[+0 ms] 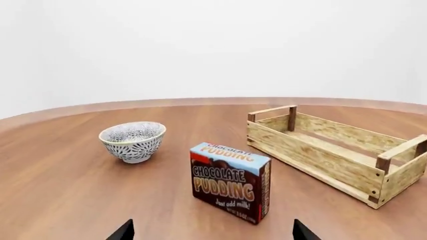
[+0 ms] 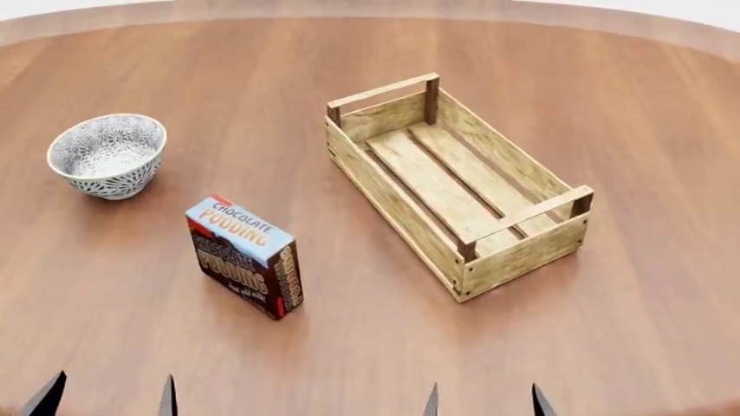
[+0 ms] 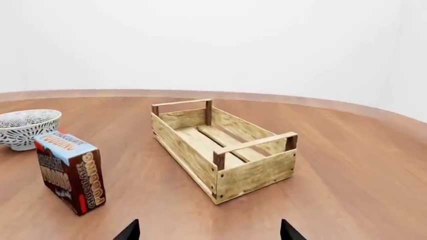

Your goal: Pick up the chocolate pudding and put it in the tray.

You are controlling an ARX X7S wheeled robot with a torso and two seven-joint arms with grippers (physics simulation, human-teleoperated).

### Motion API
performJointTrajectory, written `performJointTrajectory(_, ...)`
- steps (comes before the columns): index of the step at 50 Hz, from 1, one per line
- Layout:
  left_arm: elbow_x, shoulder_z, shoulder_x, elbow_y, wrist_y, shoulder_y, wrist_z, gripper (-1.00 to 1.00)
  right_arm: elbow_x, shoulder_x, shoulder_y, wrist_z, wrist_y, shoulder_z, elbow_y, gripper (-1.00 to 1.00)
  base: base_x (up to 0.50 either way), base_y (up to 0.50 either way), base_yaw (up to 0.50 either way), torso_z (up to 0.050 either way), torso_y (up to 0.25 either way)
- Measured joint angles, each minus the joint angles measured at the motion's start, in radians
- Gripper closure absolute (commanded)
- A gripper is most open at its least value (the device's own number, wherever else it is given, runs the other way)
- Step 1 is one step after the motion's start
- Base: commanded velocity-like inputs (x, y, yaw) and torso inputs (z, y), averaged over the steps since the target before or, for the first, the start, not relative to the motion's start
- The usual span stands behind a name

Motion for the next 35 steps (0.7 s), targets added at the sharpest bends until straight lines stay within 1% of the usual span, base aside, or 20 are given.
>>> performJointTrajectory(16,-0.021,0.026,-0.02,0.004,-0.004,-0.002,-0.018,-1.0,0.01,0.013,0.016,0.013,-0.003,-0.019,0.013,-1.0,0.25,0.17,0.0,0.0,0.0)
performJointTrajectory(35,-0.039,0.054,-0.043,0.009,0.001,0.01,-0.035,-1.0,0.033,0.021,0.017,0.021,-0.013,-0.03,0.02,-1.0,0.37,0.04,0.0,0.0,0.0)
